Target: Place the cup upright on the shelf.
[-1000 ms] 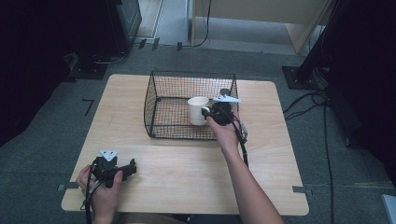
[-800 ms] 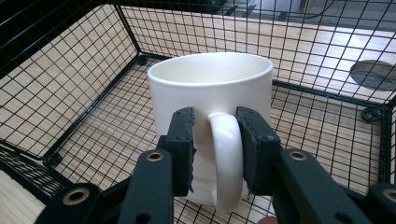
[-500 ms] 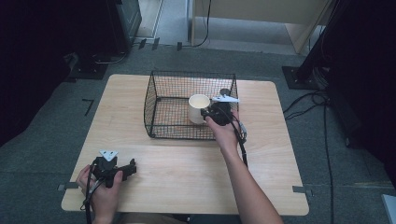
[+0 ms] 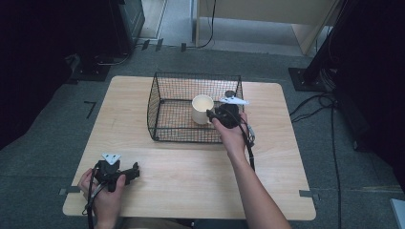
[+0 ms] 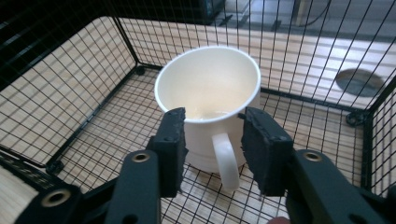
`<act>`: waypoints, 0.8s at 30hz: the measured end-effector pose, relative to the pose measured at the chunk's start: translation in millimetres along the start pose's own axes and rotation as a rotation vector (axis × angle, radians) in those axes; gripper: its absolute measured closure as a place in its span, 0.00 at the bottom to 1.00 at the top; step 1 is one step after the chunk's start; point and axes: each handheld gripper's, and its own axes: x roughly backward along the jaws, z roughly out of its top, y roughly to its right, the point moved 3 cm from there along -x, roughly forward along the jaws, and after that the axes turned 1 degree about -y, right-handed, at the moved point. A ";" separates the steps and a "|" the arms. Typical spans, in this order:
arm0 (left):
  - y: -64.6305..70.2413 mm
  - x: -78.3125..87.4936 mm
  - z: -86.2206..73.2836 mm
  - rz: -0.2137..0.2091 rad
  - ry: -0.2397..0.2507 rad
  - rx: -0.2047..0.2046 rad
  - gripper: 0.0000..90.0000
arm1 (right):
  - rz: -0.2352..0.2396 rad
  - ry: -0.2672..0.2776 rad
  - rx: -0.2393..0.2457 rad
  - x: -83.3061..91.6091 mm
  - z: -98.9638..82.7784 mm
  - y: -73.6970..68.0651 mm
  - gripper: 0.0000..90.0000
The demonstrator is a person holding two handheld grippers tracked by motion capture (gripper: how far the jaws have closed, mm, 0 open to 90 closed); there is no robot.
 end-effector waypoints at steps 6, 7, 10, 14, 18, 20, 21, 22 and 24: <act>0.0 0.0 0.0 0.000 -0.001 -0.001 0.00 | -0.016 0.052 0.037 22.5 4.7 -6.5 0.45; 0.0 0.0 0.0 0.000 -0.001 -0.001 0.00 | -0.011 0.057 0.043 26.6 4.8 -8.0 0.41; 0.0 0.0 0.0 0.000 0.000 -0.001 0.00 | -0.021 0.063 0.070 37.8 3.8 -11.3 0.30; 0.1 -0.1 0.0 0.001 0.002 0.001 0.00 | -0.010 0.052 0.095 50.8 -1.1 -15.1 0.11; 0.0 -0.1 0.0 0.000 0.001 -0.001 0.00 | -0.010 0.041 0.108 62.2 -8.2 -16.7 0.00; 0.0 -0.1 0.0 0.000 0.001 0.000 0.00 | -0.009 0.054 0.116 69.3 -12.9 -16.4 0.00; 0.0 -0.2 0.0 0.001 0.003 0.000 0.00 | -0.012 0.055 0.118 72.7 -15.5 -16.1 0.00; 0.0 -0.2 0.0 0.001 0.003 0.000 0.00 | -0.015 0.058 0.121 75.1 -17.4 -15.5 0.00; 0.0 -0.1 0.0 0.001 0.002 0.000 0.00 | -0.018 0.066 0.119 82.7 -22.9 -13.4 0.00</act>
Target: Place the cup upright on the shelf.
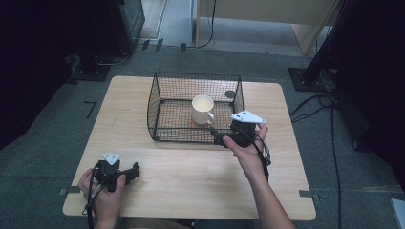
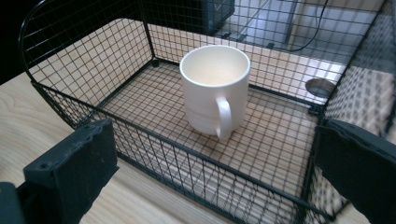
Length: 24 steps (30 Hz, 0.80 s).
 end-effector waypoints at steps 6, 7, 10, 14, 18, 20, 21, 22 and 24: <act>-0.1 0.0 0.0 0.000 -0.001 -0.002 0.00 | -0.016 0.014 0.004 18.7 -14.4 9.1 0.00; 0.0 0.0 0.0 0.000 0.000 0.000 0.00 | -0.018 0.015 -0.001 21.0 -16.9 10.7 0.00; 0.0 0.0 -0.1 0.000 -0.001 0.000 0.00 | -0.029 0.011 -0.003 26.6 -24.9 16.3 0.00; -0.1 0.2 -0.1 0.000 -0.003 -0.002 0.00 | -0.045 0.004 -0.010 33.4 -37.2 25.2 0.00; -0.1 0.1 -0.1 0.000 -0.003 -0.002 0.00 | -0.056 0.002 -0.030 39.6 -51.0 36.3 0.00; -0.1 0.2 -0.1 0.000 -0.003 -0.002 0.00 | -0.064 -0.001 -0.041 42.3 -57.8 42.1 0.00; -0.1 0.2 -0.1 0.000 -0.003 -0.002 0.00 | -0.070 -0.002 -0.049 43.6 -61.0 44.8 0.00; -0.1 0.1 -0.1 0.000 -0.003 -0.002 0.00 | -0.075 -0.005 -0.054 44.8 -64.0 47.5 0.00; -0.1 0.1 -0.1 0.000 -0.003 -0.002 0.00 | -0.082 -0.007 -0.061 47.4 -69.8 52.1 0.00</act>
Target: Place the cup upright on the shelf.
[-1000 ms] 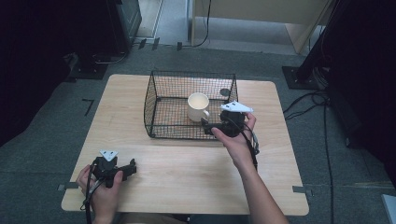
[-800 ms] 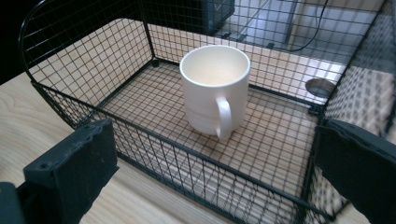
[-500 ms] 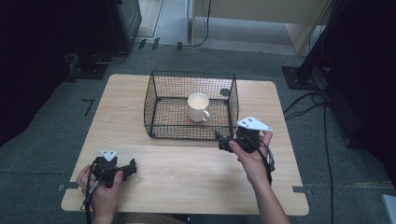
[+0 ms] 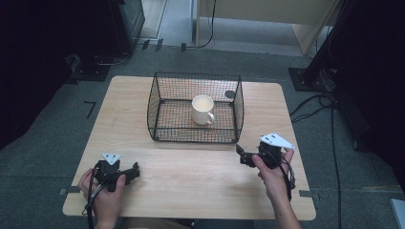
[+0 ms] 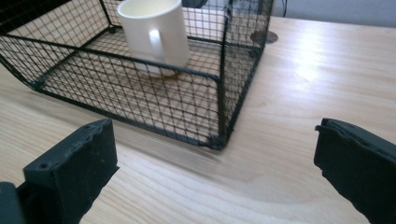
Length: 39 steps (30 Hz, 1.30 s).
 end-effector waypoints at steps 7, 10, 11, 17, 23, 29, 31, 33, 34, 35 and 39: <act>0.0 0.0 0.0 0.000 0.000 0.000 0.00 | -0.029 -0.016 -0.021 6.4 -19.8 16.7 0.00; 0.0 0.0 0.0 0.000 0.000 0.000 0.00 | -0.042 -0.027 -0.030 8.1 -28.6 23.0 0.00; 0.0 0.0 0.0 0.000 0.001 0.000 0.00 | -0.046 -0.034 -0.034 8.6 -32.8 25.5 0.00; 0.0 0.0 0.0 0.000 0.000 0.000 0.00 | -0.069 -0.066 -0.057 11.6 -52.4 36.5 0.00; 0.0 0.0 0.0 -0.001 0.000 0.000 0.00 | -0.092 -0.093 -0.064 14.1 -69.6 45.7 0.00; 0.0 0.0 0.0 -0.001 -0.001 0.000 0.00 | -0.112 -0.117 -0.085 18.3 -84.5 53.7 0.00; 0.0 0.1 0.0 -0.001 -0.001 0.000 0.00 | -0.118 -0.125 -0.085 20.0 -88.8 56.2 0.00; 0.0 0.0 0.0 0.000 0.000 0.000 0.00 | -0.125 -0.133 -0.087 22.1 -92.8 58.8 0.00; 0.0 0.1 0.0 -0.001 -0.001 0.000 0.00 | -0.130 -0.138 -0.089 23.2 -94.6 60.2 0.00; 0.0 0.0 0.0 0.000 0.000 0.000 0.00 | -0.135 -0.141 -0.089 24.0 -95.9 61.3 0.00; 0.0 0.0 0.0 0.000 0.000 0.000 0.00 | -0.154 -0.148 -0.095 29.5 -101.7 68.7 0.00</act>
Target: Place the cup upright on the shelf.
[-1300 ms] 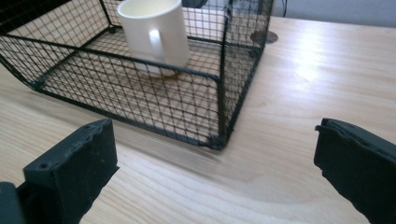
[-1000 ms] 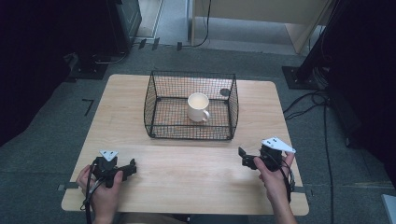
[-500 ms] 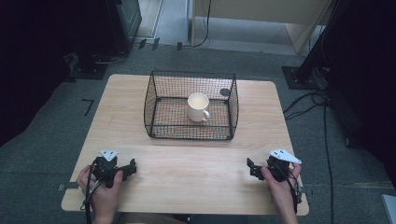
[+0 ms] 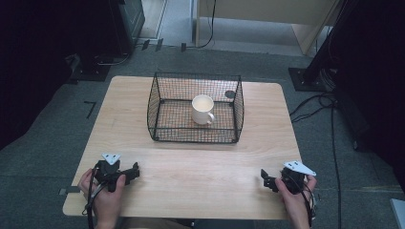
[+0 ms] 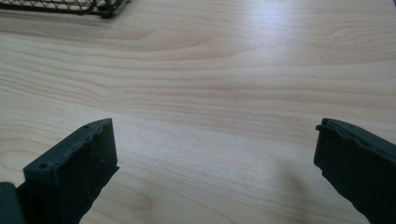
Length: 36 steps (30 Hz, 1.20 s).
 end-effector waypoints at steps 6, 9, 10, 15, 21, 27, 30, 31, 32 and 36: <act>0.0 0.0 0.0 0.000 0.000 0.000 0.00 | -0.044 -0.041 0.002 1.4 -10.7 9.5 0.00; 0.0 0.0 0.0 0.000 0.000 0.000 0.00 | -0.062 -0.044 -0.003 3.2 -14.3 14.5 0.00; 0.0 0.0 0.0 0.000 0.000 0.000 0.00 | -0.066 -0.047 -0.004 3.7 -15.1 16.3 0.00; 0.0 0.0 0.0 0.000 0.000 0.000 0.00 | -0.089 -0.058 -0.016 5.4 -17.5 22.3 0.00; 0.0 0.0 -0.1 0.001 0.000 0.000 0.00 | -0.099 -0.075 0.002 4.4 -18.3 21.8 0.00; 0.0 0.0 -0.1 0.001 0.001 0.000 0.00 | -0.096 -0.076 0.006 4.2 -18.4 21.1 0.00; 0.0 0.0 -0.1 0.000 0.001 0.000 0.00 | -0.095 -0.076 0.007 4.2 -18.4 21.0 0.00; 0.0 0.0 -0.1 0.000 0.001 0.000 0.00 | -0.095 -0.076 0.007 4.2 -18.4 21.0 0.00; 0.0 0.0 -0.1 0.000 0.001 0.000 0.00 | -0.095 -0.076 0.007 4.2 -18.4 21.0 0.00; 0.0 0.0 -0.1 0.000 0.001 0.000 0.00 | -0.095 -0.075 0.007 4.2 -18.4 21.0 0.00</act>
